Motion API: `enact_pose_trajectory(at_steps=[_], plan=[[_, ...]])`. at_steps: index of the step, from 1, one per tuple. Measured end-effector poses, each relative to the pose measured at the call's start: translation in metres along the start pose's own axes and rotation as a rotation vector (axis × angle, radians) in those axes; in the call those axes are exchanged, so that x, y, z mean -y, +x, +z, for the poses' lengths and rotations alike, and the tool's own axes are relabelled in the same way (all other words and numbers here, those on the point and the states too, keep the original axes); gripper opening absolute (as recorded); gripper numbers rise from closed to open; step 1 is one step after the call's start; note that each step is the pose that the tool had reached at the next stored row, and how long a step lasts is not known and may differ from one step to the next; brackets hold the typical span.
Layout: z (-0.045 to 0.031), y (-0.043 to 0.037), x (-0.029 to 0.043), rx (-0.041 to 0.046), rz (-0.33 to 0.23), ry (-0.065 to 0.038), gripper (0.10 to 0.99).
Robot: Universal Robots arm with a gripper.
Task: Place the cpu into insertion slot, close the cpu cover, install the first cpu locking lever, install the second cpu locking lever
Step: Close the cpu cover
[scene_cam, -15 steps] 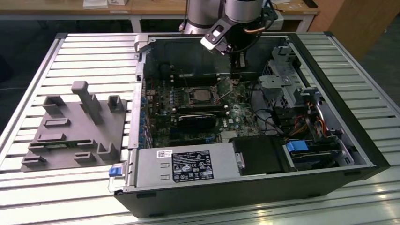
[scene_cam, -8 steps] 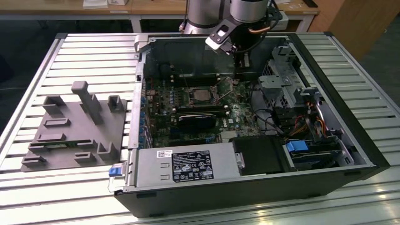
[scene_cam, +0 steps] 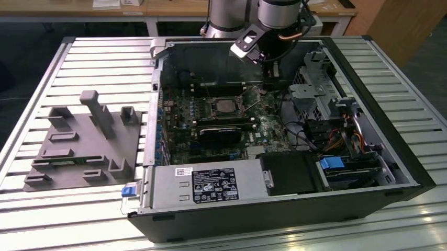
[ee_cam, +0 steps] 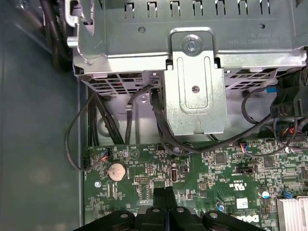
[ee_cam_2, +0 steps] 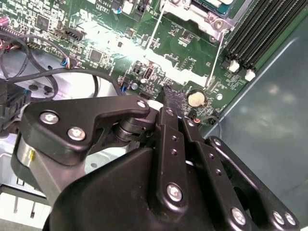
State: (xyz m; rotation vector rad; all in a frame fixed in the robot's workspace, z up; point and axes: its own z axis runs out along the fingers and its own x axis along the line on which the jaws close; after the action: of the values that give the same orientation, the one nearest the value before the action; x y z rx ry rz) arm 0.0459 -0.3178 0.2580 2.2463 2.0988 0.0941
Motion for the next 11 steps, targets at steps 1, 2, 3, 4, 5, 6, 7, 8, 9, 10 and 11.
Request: enact_pose_trajectory(at_steps=[1,2,3,4,5,6,7,8,9,10,11], plan=[[0.0008,0.0000,-0.0004,0.0002,0.002,0.000,0.102],[0.0017,0.0001,-0.0008,0.0004,0.004,0.000,0.102],[0.0027,0.0001,-0.0012,0.0004,0.006,0.000,0.102],[0.0035,0.0001,-0.0015,0.0006,0.007,0.000,0.102],[0.0043,0.0002,-0.0019,0.0008,0.009,0.000,0.102],[0.0052,0.0002,-0.0022,0.0010,0.011,0.000,0.102],[0.0061,0.0002,-0.0025,0.0012,0.012,0.000,0.102],[0.0070,0.0002,-0.0027,0.0014,0.014,0.000,0.102],[0.0081,0.0002,-0.0029,0.0015,0.015,0.000,0.102],[0.0091,0.0003,-0.0030,0.0016,0.016,0.000,0.102],[0.0100,0.0003,-0.0030,0.0017,0.018,0.000,0.102]])
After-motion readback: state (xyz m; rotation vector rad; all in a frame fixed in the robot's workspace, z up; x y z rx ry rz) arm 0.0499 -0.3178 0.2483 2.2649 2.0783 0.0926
